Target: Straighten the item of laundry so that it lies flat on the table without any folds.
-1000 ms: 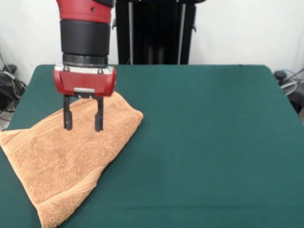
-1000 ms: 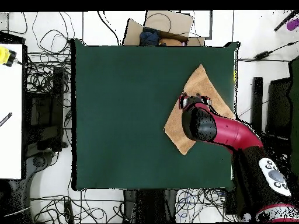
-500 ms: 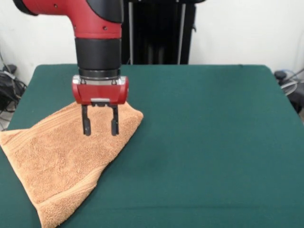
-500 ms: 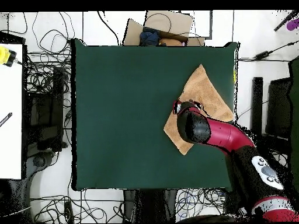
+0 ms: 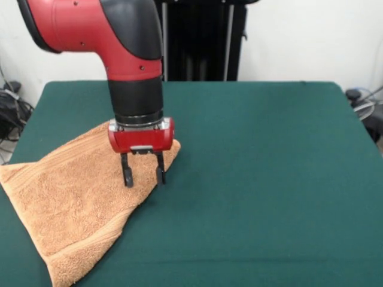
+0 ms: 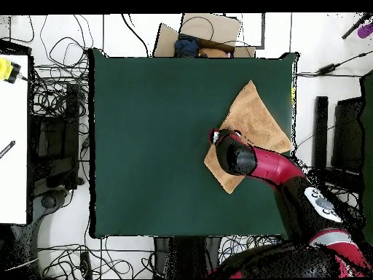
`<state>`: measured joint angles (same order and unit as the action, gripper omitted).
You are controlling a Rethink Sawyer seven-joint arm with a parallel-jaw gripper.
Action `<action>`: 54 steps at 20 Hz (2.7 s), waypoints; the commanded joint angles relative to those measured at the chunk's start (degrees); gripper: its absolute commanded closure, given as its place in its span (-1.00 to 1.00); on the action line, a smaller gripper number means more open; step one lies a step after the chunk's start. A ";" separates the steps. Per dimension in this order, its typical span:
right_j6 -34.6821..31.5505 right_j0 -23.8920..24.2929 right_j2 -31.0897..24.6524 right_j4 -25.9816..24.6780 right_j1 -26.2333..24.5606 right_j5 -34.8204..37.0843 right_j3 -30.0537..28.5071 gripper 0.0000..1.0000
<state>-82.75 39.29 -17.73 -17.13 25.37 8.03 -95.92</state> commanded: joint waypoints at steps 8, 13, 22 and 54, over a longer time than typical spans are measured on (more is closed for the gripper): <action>-2.63 -1.68 -4.87 -0.46 -2.80 6.16 1.58 -1.00; -1.73 -1.32 -5.58 -0.71 -3.06 6.66 1.94 -1.00; -0.98 -1.50 -5.45 -1.24 -2.63 7.49 2.03 1.00; -4.52 -9.32 1.97 -0.36 3.25 16.42 8.83 1.00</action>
<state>-82.75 31.45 -16.96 -17.17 29.10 18.93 -88.17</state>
